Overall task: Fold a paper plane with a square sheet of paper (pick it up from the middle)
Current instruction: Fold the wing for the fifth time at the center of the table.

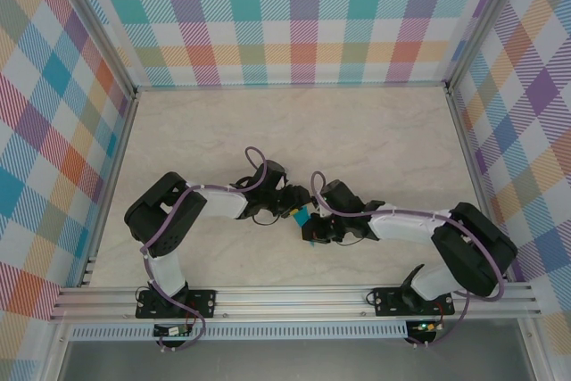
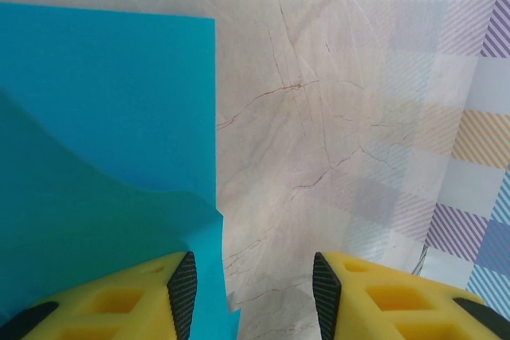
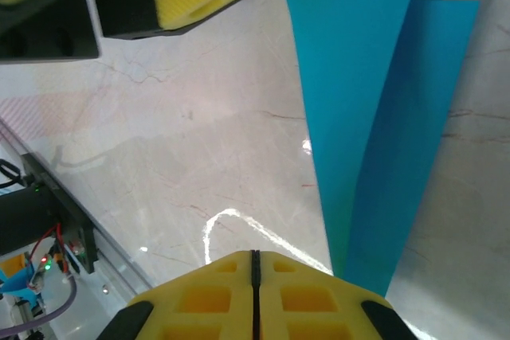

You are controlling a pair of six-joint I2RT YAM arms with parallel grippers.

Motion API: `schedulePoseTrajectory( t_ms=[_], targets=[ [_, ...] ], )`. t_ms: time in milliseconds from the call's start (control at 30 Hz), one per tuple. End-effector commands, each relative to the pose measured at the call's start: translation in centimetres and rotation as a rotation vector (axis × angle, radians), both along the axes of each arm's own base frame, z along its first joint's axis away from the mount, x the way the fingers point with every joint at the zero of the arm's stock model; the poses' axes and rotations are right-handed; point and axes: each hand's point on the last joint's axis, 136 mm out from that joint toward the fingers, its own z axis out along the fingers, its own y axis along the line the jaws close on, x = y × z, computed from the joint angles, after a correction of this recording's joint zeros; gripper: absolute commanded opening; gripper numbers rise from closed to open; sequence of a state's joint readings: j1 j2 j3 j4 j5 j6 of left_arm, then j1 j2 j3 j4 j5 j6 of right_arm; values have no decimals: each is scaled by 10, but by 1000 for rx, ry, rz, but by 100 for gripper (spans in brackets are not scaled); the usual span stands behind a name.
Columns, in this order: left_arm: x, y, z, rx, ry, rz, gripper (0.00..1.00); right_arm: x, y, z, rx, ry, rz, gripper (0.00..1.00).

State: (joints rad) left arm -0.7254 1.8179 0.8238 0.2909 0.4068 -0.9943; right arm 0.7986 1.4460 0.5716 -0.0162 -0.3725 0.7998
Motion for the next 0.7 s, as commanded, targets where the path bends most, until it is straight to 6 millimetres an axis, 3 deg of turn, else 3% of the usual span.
schedulePoseTrajectory(
  t_ms=[0, 667],
  targets=[
    [-38, 38, -65, 221, 169, 8, 44, 7, 1, -4, -23, -22, -15, 7],
    [-41, 41, -72, 240, 189, 0, 43, -8, -40, -42, -141, 56, -101, 7]
  ],
)
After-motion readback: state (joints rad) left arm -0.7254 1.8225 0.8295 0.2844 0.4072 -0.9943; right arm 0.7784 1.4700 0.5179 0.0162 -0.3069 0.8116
